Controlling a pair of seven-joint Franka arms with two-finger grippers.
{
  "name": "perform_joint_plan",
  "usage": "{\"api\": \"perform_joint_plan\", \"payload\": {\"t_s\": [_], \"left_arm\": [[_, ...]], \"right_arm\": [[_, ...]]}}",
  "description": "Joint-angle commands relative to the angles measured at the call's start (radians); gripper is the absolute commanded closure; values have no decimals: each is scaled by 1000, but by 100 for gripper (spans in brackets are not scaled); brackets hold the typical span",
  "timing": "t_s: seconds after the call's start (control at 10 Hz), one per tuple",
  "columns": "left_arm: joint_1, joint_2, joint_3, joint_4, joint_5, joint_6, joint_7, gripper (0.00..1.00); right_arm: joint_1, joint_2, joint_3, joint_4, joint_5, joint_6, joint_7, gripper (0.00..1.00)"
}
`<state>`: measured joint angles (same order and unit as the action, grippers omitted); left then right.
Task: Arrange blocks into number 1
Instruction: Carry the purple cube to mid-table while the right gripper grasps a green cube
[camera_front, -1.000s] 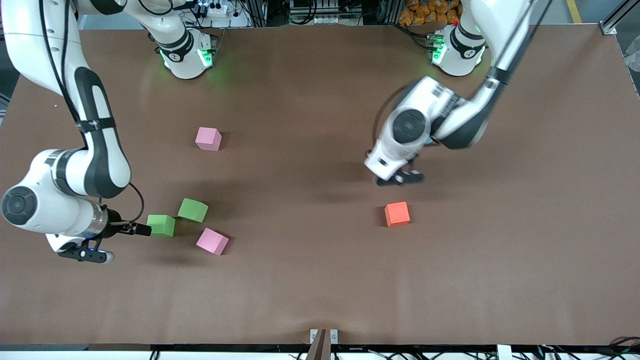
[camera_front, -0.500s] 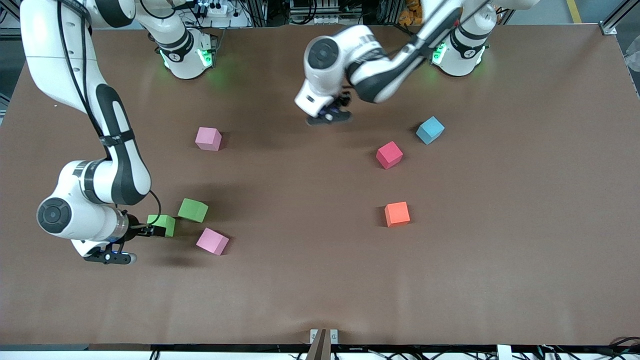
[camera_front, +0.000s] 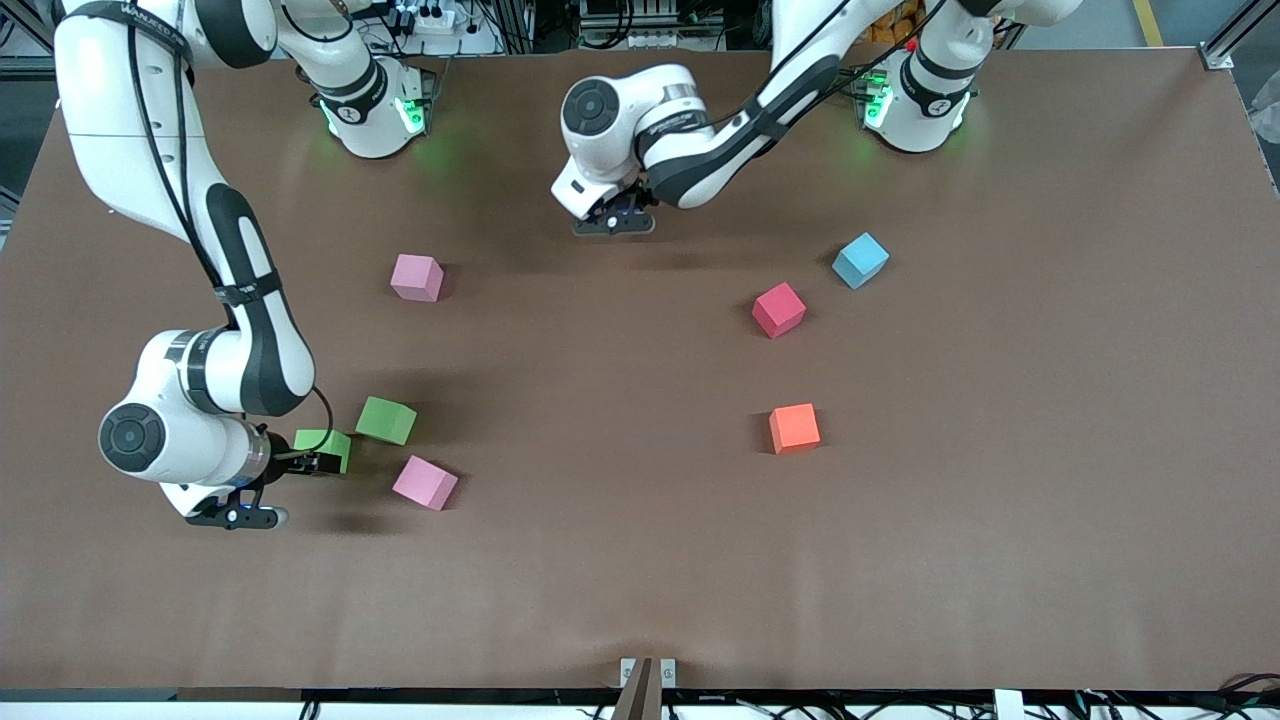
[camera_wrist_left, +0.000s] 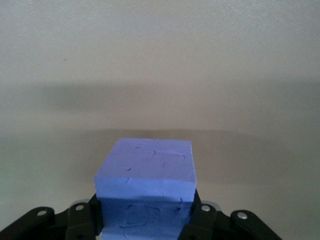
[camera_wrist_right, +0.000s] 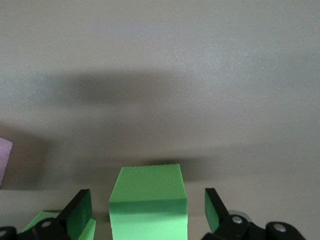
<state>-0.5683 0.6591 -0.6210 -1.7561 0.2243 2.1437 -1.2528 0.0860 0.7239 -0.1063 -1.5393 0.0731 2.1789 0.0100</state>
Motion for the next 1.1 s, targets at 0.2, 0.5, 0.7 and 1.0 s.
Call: {"api": "perform_joint_plan", "payload": {"t_s": [0.2,0.5,0.7,1.0], "left_arm": [[-65,60,55,50,33,45,-31,100],[-90,56,59,50,62,45,-45,0],[-84,45,66,50,66,44,-77,0],[-67,1,125,50,67,41,-71,0]], "right_arm": [[-2,14,-7,-54,-6,67,-47,0],[-5,8,-7,-55,-1,55,-59,36],[-5,3,-7,-53,0,53,-59,47],[-5,0,-7,-48,2,53,-58,48]]}}
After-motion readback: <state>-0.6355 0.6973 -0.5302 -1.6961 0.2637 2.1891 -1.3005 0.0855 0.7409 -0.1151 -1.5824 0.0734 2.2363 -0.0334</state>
